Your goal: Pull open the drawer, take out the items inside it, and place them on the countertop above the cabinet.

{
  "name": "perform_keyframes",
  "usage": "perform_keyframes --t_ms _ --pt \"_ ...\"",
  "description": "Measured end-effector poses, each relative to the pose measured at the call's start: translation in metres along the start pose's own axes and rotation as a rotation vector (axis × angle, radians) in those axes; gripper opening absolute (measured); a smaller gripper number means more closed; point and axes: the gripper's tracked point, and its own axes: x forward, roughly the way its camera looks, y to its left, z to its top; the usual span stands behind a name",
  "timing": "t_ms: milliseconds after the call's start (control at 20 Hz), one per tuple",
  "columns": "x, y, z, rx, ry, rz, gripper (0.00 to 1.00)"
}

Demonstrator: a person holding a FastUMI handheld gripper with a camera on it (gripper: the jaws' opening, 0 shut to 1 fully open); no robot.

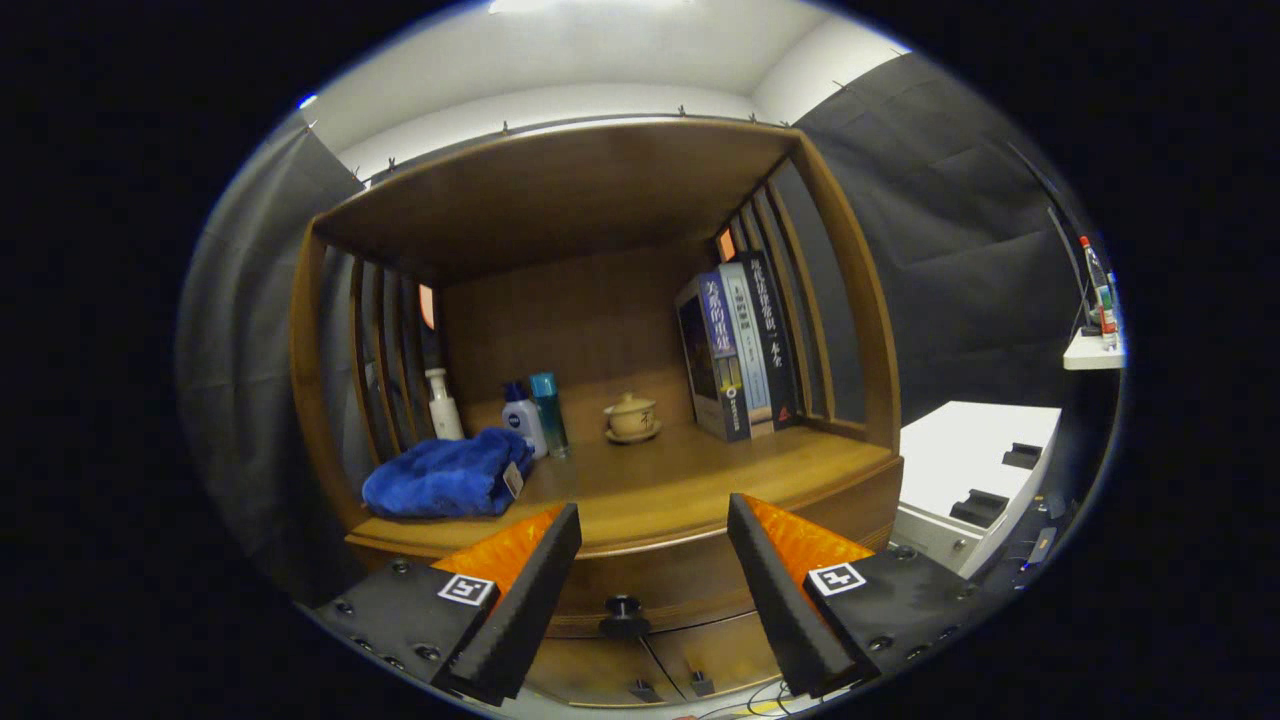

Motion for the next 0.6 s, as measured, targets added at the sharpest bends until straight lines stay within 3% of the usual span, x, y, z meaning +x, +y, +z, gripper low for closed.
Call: perform_keyframes --t_ms 250,500,600 --pt "0.033 -0.004 -0.070 -0.018 0.127 0.017 0.98" --pt "0.040 0.009 -0.111 -0.029 0.212 0.064 0.98" --pt "0.042 0.019 -0.119 -0.028 0.231 0.093 0.90"
